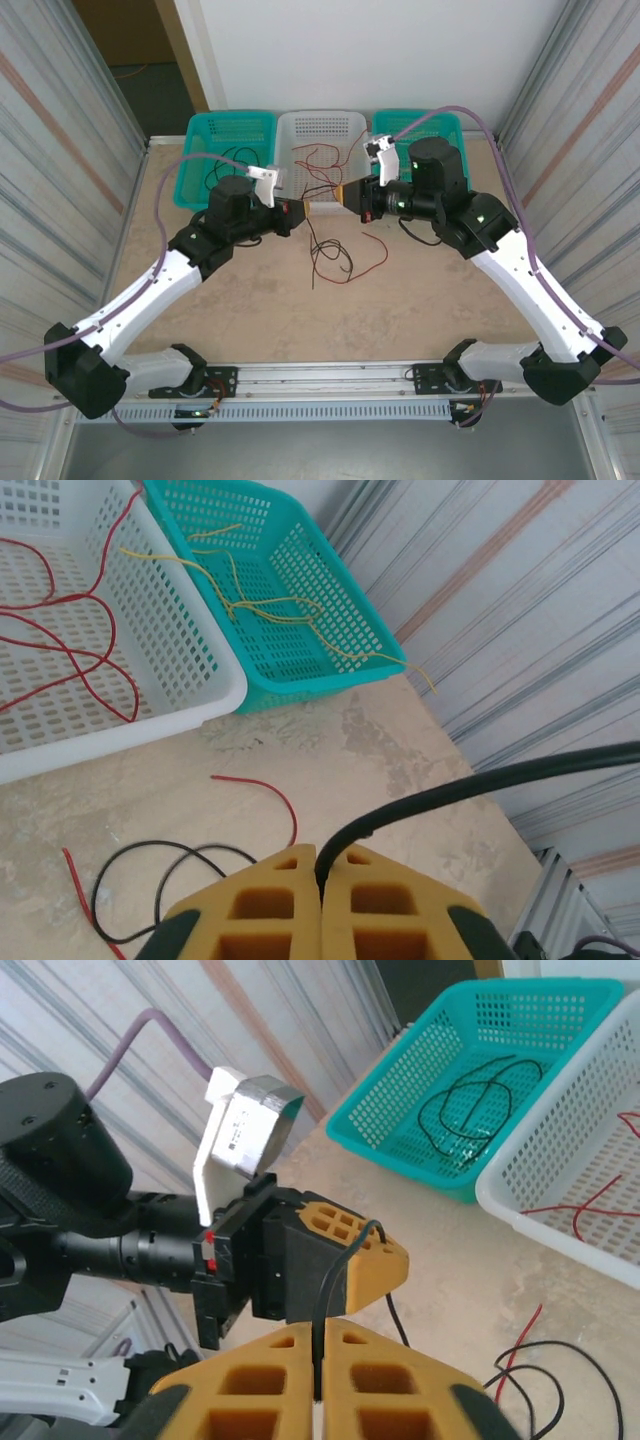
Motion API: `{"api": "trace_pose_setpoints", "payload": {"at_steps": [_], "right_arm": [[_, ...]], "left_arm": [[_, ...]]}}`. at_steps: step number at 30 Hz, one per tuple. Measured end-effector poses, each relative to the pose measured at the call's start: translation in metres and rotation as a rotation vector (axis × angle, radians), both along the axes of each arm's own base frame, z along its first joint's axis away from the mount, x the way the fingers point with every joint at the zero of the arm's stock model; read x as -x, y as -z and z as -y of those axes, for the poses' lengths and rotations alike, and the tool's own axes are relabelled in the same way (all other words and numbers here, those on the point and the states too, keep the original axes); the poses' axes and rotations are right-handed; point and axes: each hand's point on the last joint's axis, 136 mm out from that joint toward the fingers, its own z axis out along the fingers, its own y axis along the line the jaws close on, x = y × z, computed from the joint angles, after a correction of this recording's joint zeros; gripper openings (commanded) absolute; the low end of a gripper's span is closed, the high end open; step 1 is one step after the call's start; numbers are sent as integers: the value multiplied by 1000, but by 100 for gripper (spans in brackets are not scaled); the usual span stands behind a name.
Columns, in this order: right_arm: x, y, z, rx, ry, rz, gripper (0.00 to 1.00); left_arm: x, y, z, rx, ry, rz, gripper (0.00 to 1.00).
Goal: Untangle the cables
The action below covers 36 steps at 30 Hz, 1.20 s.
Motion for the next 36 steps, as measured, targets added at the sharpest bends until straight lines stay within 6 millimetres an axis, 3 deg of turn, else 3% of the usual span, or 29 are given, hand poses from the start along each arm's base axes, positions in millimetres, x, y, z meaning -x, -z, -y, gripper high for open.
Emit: {"api": "trace_pose_setpoints", "payload": {"at_steps": [3,6,12,15,27,36], "right_arm": [[-9,16,6,14,39,-40,61],[-16,46,8,38,66,-108,61],[-20,127,-1,106,77,-291,60],[-18,150,-10,122,63,-337,62],[-5,136,-38,56,-41,-302,63],[3,132,-63,73,-117,-282,37]], "left_arm": [[0,-4,-1,8,-8,-12,0],[0,-16,0,31,-13,-10,0],[-3,-42,-5,96,-34,-10,0],[-5,-47,-13,133,-53,-35,0],[-23,-56,-42,317,-126,-208,0],[-20,-60,-37,382,-87,-267,0]]}}
